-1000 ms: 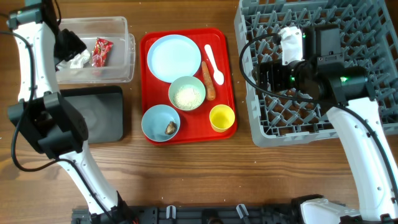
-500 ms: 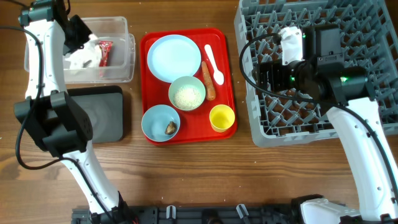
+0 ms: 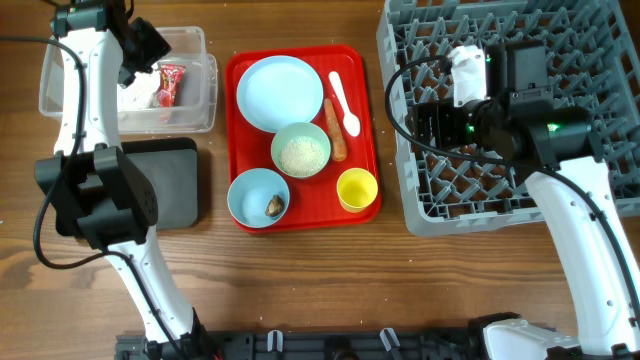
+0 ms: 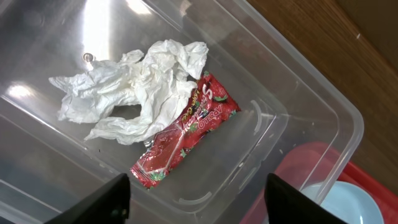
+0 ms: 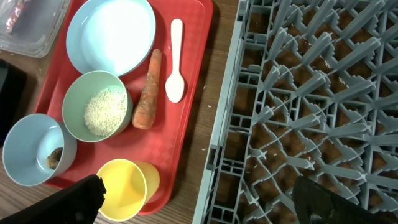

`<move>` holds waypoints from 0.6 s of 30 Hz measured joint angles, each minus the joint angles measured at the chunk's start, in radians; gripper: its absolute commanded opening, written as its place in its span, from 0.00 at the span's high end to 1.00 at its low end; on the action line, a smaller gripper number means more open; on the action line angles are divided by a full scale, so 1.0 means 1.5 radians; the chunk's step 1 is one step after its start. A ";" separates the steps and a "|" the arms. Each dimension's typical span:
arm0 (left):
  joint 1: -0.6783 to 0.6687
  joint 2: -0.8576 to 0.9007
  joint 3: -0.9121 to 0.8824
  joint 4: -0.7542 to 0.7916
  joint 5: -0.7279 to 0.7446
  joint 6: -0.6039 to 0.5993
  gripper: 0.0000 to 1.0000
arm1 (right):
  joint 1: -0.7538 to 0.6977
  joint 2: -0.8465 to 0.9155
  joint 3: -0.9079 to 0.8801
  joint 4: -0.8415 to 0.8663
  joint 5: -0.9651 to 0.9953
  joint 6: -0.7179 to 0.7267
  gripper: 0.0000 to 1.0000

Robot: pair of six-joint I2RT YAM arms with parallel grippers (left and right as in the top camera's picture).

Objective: Sort waste into correct bins and load items into the dishwasher rack
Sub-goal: 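Move the wrapper and tissue into the clear bin and release, then grasp the green bowl of rice with the left gripper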

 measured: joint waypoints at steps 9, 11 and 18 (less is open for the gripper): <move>-0.056 -0.121 0.000 -0.099 0.108 0.177 0.26 | 0.000 0.000 0.000 0.014 0.000 0.000 0.00; -0.101 -0.148 0.001 -0.137 0.112 0.189 0.26 | 0.000 0.000 0.000 0.019 0.000 0.000 0.00; -0.269 -0.141 0.001 -0.270 0.119 0.203 0.28 | 0.000 0.000 0.000 0.021 0.000 0.007 0.00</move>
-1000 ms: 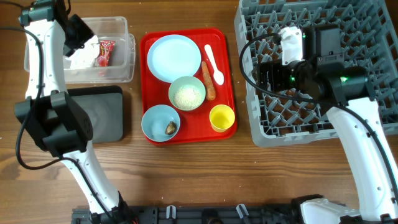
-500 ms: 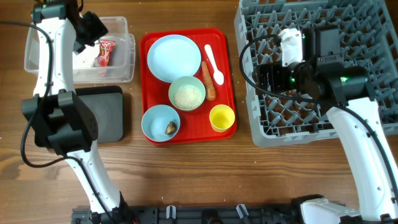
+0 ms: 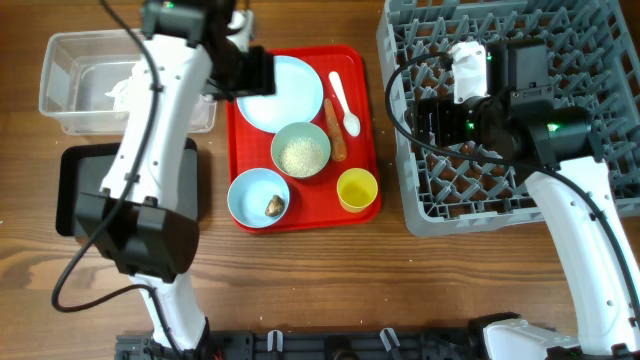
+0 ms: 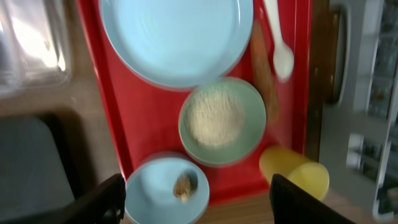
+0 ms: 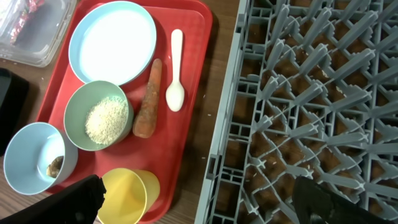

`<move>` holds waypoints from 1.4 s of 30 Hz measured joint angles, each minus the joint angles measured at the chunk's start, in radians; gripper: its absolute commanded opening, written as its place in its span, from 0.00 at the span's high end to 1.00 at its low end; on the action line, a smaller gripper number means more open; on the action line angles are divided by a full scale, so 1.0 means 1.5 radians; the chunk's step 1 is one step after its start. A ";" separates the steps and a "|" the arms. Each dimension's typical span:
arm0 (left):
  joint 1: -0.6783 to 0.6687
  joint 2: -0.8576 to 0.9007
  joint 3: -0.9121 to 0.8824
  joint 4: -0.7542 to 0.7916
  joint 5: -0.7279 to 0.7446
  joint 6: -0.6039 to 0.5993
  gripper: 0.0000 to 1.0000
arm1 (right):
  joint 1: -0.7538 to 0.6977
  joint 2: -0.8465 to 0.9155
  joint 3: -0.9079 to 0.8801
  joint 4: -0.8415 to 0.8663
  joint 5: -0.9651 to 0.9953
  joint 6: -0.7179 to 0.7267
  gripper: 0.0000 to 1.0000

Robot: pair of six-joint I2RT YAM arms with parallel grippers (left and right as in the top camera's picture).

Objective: Sort waste into correct bins and load items into the dishwasher rack
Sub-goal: 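Grasp the green bowl of rice with the left gripper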

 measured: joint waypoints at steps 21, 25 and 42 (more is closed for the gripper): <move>-0.202 0.009 -0.413 0.330 -0.052 0.015 0.54 | 0.000 0.004 0.000 -0.004 0.000 0.005 0.00; -0.202 0.010 -0.430 0.365 -0.062 0.023 0.60 | 0.000 0.004 0.000 -0.004 0.000 0.006 0.00; -0.202 0.010 -0.457 0.426 -0.112 0.032 0.96 | 0.000 0.004 0.000 -0.021 0.000 0.006 0.00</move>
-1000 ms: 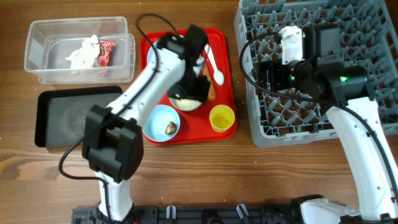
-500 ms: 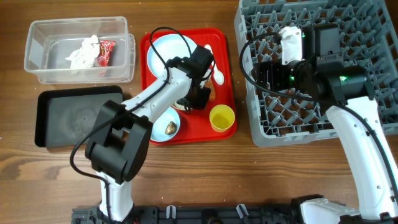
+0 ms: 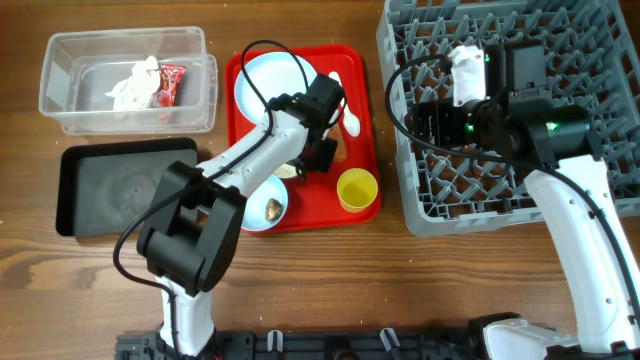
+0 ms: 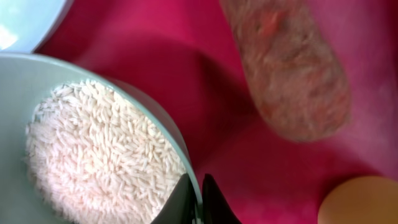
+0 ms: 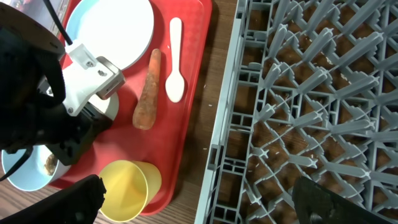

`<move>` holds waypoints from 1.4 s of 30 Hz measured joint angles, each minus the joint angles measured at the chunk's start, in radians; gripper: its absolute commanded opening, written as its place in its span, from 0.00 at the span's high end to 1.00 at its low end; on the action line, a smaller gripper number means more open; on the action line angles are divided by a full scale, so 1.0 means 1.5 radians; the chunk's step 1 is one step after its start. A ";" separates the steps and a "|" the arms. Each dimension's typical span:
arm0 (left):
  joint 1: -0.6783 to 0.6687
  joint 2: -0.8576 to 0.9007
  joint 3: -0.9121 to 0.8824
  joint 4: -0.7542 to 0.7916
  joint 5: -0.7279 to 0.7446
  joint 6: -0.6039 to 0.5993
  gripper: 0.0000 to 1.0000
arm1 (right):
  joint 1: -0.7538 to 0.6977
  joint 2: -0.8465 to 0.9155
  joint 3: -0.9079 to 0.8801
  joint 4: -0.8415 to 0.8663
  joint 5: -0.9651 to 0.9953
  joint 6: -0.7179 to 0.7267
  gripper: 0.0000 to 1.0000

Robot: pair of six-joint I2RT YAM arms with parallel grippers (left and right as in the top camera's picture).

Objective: Sort waste into correct bins and load items into the dishwasher rack
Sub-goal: 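Grasp the green bowl of rice with the left gripper, then tip the rice from the green bowl onto the black tray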

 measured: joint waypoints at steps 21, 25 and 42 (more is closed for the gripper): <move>0.388 -0.165 0.233 -0.385 0.120 -0.146 0.96 | 0.000 0.000 0.000 0.001 0.000 0.000 0.00; 0.500 -0.165 0.201 -0.388 0.210 -0.072 0.96 | 0.000 0.000 0.000 0.000 0.000 0.000 0.00; 0.934 -0.165 -0.173 -0.114 0.744 0.213 0.96 | 0.000 0.001 0.000 -0.005 0.000 0.000 0.00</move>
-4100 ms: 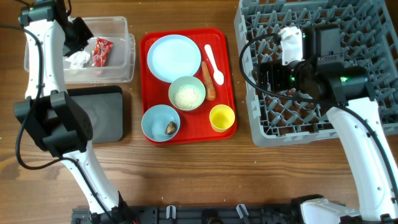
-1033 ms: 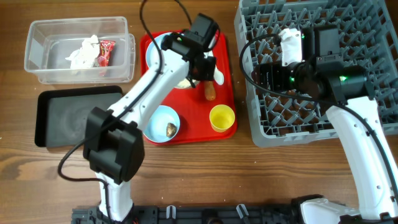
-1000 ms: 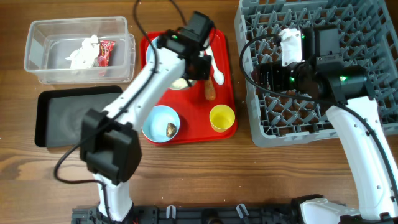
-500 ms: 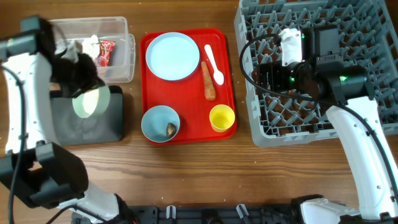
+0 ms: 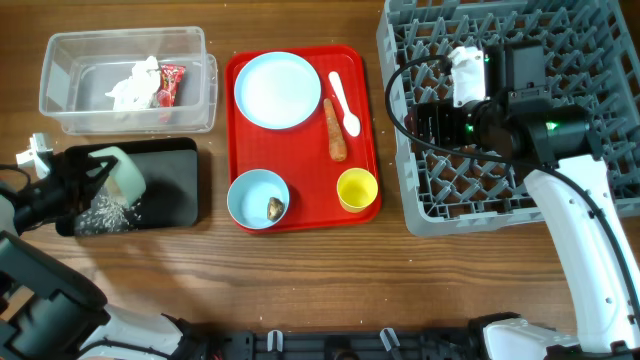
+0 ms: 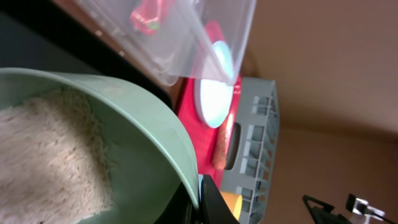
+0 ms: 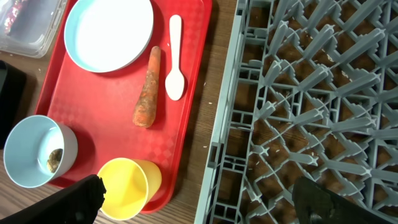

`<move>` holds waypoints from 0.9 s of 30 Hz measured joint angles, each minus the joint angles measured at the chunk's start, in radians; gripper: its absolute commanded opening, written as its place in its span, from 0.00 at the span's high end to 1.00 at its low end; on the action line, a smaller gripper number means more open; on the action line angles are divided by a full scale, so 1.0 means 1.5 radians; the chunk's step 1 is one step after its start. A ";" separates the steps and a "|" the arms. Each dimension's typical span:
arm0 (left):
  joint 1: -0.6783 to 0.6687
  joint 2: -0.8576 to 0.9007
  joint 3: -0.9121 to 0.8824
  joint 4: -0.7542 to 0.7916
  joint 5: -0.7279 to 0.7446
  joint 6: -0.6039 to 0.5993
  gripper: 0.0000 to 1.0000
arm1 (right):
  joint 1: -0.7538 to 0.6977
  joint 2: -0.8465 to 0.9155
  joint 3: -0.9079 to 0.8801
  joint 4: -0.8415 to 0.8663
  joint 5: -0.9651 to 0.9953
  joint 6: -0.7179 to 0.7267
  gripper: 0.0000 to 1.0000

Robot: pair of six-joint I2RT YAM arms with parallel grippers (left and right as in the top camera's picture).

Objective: Sort waste into correct bins and load items into the dishwasher rack
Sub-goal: 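Tip the rice from the green bowl onto the black tray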

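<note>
My left gripper (image 6: pixel 199 200) is shut on the rim of the green bowl (image 6: pixel 124 124), which still has white rice in it. Overhead, the bowl (image 5: pixel 127 177) is tipped over the black tray (image 5: pixel 170 190), and a pile of rice (image 5: pixel 104 214) lies on that tray. My right gripper (image 7: pixel 202 208) is wide open with nothing in it, above the left edge of the grey dishwasher rack (image 7: pixel 311 93). The red tray (image 5: pixel 305 160) carries a pale blue plate (image 5: pixel 275 90), a white spoon (image 5: pixel 343 103), a carrot (image 5: pixel 335 130), a blue bowl (image 5: pixel 258 197) with a scrap in it, and a yellow cup (image 5: pixel 357 188).
A clear plastic bin (image 5: pixel 125 80) at the back left contains crumpled tissue (image 5: pixel 130 85) and a red wrapper (image 5: pixel 170 83). The rack (image 5: pixel 520 100) fills the right side of the table. Bare wood runs along the front.
The left gripper, then shut on the rice bowl's rim on the red tray, now has the bowl tipped over the black tray at the far left, with rice on that tray. The right arm is unchanged.
The left gripper was open over the clear bin with the tissue and wrapper. Then it was open above the red tray. Then it was shut on the green rice bowl's rim. Now the bowl is off the red tray and tipped over the black tray, where rice lies.
</note>
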 measured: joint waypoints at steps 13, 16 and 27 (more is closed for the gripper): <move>0.020 0.000 0.000 -0.018 0.290 -0.056 0.96 | 0.000 0.000 0.000 -0.010 0.000 0.000 0.00; 0.020 0.000 0.000 -0.018 0.296 -0.085 0.96 | 0.000 0.000 0.000 -0.010 0.000 0.000 0.00; 0.020 0.000 0.000 -0.008 0.297 -0.159 0.96 | 0.000 0.000 0.000 -0.011 0.000 0.000 0.00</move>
